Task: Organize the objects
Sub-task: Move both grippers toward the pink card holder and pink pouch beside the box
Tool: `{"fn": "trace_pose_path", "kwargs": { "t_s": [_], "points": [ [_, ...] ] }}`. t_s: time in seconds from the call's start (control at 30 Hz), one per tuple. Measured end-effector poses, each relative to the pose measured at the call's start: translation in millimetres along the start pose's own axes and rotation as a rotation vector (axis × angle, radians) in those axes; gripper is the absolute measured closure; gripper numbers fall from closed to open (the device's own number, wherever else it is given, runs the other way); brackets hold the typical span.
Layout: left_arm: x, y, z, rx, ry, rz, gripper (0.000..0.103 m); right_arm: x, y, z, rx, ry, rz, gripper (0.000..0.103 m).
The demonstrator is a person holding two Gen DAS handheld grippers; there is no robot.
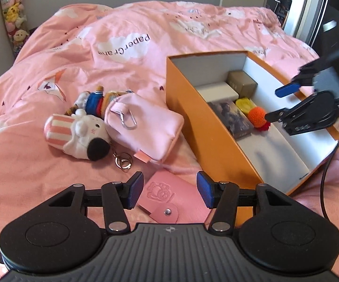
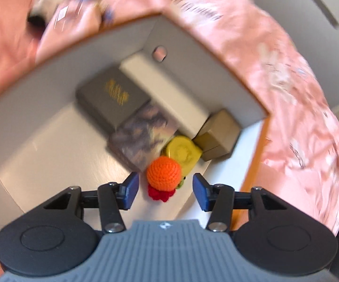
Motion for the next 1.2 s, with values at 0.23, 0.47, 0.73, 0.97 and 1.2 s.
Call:
{"fn": "trace_pose_path", "kwargs": {
  "t_s": [0.23,0.47,0.73,0.97,1.2],
  "points": [
    [15,12,-4,0.028,-0.053,-0.028,0.042,67,22,-20,-0.298,-0.241,-0.076,0.039],
    [39,60,4,0.188,-0.069,-0.056,0.042,107,55,-49,-0.452,-0.316,-0.146,0.035],
    [24,81,26,0.267,0.025,0.002,0.05,86,125,-69,-0.334,-0.255,-0.218,0.037],
    [3,79,39,0.254,0.086,-0.039,0.053,62,167,-71,-0.217,-0.186,-0.171,0.045],
    [-9,81,48,0.176,0.175,-0.099,0.057,37,196,-61,-0.082,-0.094,-0.167,0.052]
  ]
}}
Point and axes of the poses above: each gripper's, at about its wrist camera, not at the fingertips, and x roughly against the way its jaws point, y to its left, z to its underside, the point moved 7 cm from there along -x, roughly the way its jaws point, and after that the axes turned 9 degrees about z, right-handed, at the moved point
